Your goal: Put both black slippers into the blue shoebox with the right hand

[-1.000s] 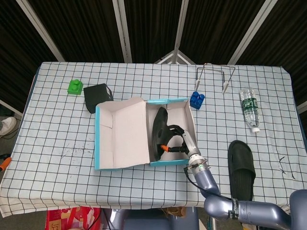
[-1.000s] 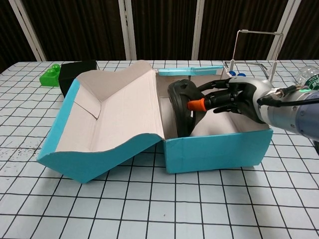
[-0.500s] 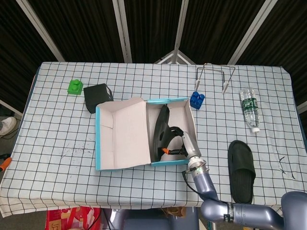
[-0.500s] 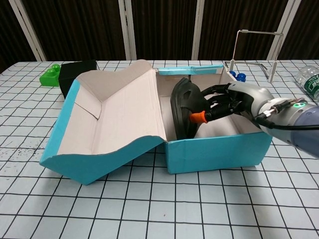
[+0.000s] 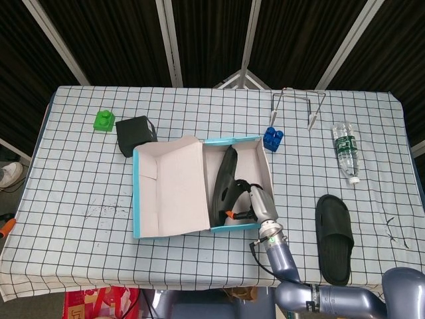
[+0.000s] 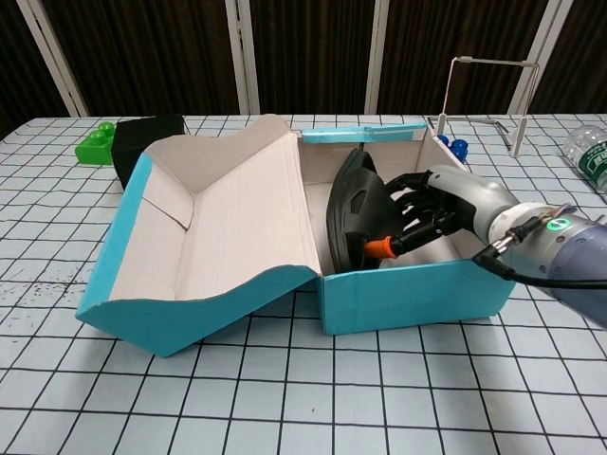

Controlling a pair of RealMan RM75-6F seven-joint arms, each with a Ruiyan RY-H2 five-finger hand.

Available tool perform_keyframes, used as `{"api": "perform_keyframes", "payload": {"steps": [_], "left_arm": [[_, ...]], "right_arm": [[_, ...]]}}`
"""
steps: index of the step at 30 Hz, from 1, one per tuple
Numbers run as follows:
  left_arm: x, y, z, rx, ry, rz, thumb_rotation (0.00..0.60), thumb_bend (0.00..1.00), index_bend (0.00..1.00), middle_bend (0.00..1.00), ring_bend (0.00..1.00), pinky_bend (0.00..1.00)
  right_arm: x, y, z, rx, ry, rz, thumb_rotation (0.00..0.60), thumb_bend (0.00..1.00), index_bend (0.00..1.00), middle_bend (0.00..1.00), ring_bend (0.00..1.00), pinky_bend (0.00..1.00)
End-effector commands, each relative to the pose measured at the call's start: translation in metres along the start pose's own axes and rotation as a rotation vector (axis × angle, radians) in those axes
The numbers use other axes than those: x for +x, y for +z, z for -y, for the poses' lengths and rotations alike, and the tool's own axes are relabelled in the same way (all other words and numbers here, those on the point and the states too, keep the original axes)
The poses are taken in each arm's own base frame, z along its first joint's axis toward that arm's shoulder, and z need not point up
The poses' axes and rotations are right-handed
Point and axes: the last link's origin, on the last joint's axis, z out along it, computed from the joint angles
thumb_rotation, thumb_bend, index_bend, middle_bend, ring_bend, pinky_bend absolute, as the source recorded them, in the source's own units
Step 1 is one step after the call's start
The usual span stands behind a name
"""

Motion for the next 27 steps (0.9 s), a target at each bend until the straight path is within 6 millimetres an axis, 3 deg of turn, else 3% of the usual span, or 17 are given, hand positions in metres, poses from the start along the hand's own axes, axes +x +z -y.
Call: {"api": "perform_keyframes", "payload": {"steps": [1,13,27], "left_arm": [[0.000,0.000,0.000,0.000,0.000,0.000,0.600,0.04,0.21,0.05,0.00,0.04],[0.000,0.000,0.000,0.001,-0.001,0.000,0.600,0.04,0.21,0.05,0.00,0.04],[0.000,0.000,0.000,0.000,-0.003,0.000,0.600,0.04,0.21,0.05,0.00,0.04]], "right_arm": [[-0.002,-0.001,-0.002,-0.010,-0.022,0.000,0.600,0.69,0.70,0.43,0.29,0.11],[-0.010,-0.001,0.000,-0.061,-0.100,-0.025,0.600,0.69,0.70,0.43,0.29,0.11],[-0.005,-0.001,0.010,-0.035,-0.087,-0.023,0.600,0.69,0.70,0.43,0.29,0.11]]}}
